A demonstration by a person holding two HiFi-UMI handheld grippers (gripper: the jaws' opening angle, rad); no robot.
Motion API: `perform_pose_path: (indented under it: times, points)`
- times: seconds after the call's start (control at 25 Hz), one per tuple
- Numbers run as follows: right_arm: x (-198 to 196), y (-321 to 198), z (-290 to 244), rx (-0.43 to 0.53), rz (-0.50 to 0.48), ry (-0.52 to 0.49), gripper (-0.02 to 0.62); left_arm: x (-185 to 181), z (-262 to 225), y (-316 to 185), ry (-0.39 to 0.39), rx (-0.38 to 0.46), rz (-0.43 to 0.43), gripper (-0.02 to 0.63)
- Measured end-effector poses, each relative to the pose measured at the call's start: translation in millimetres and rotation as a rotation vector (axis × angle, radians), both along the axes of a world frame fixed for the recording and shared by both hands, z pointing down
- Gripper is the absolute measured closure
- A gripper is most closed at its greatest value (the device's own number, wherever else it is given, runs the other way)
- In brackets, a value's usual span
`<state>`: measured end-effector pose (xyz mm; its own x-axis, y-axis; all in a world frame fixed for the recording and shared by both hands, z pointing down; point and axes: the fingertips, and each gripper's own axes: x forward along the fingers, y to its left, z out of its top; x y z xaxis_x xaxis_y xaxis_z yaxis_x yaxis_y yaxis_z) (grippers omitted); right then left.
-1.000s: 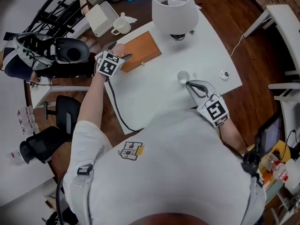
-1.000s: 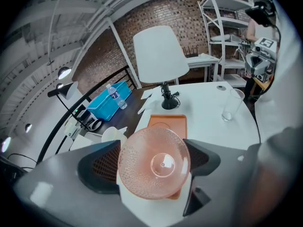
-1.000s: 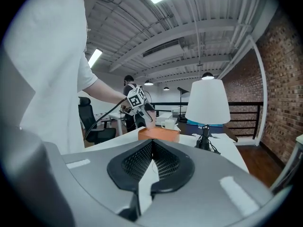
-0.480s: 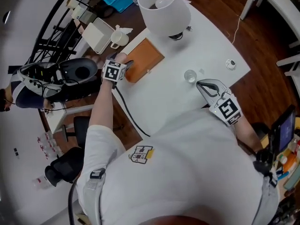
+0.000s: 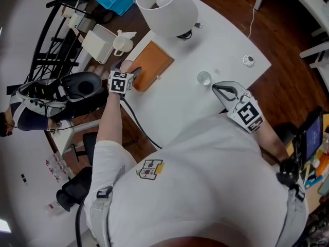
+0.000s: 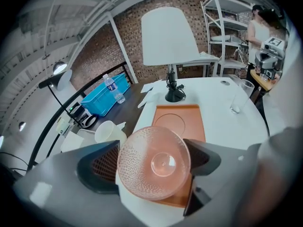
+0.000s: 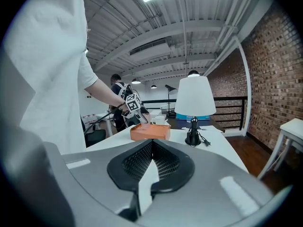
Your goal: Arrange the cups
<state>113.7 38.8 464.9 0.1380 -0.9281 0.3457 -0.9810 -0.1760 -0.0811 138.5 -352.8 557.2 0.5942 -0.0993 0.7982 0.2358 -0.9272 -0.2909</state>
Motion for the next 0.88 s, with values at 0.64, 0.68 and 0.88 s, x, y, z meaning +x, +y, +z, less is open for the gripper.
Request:
perform_pose_path:
  times: [0.64, 0.68, 0.88]
  points:
    - [-5.9, 3.0, 2.1, 0.017, -0.004, -0.015, 0.595, 0.1, -47.1, -0.8, 0.218, -0.014, -0.034, 0.135]
    - [-7.2, 3.1, 2.3, 0.021, -0.011, -0.018, 0.595, -1.3, -58.6, -0.2, 0.260, -0.032, -0.057, 0.135]
    - [-11.1, 5.1, 5.0, 0.030, -0.047, -0.027, 0.595, -20.5, -115.3, 16.3, 0.462, -0.151, -0.173, 0.137]
